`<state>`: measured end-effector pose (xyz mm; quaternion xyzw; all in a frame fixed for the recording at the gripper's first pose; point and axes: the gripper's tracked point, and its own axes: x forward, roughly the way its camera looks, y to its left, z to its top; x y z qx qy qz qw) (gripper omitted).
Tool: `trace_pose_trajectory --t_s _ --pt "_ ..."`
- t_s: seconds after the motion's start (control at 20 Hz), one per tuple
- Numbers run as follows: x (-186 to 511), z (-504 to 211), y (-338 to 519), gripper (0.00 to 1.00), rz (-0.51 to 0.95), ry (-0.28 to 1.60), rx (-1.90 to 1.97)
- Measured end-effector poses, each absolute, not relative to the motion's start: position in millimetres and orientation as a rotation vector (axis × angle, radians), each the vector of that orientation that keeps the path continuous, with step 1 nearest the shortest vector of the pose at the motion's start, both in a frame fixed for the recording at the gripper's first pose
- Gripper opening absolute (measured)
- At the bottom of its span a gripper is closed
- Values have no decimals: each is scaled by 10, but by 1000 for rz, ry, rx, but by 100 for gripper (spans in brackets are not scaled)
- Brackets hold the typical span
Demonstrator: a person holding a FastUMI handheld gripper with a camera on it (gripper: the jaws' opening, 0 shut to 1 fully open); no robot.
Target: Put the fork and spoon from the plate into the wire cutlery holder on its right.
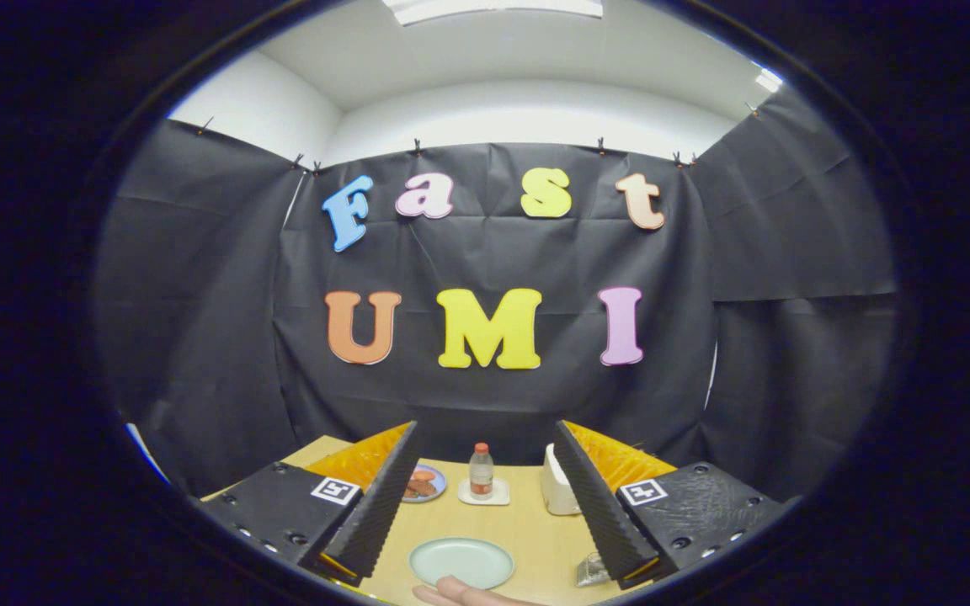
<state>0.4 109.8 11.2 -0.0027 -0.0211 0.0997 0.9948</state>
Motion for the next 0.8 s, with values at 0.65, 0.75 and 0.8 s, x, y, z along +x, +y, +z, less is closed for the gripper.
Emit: trace_pose_trajectory --t_s 0.65,0.75,0.8 --pt "68 -153 1241 96 170 13 -26" --pt "61 -227 1241 96 152 31 -19" --pt "58 -266 1249 96 146 43 -19"
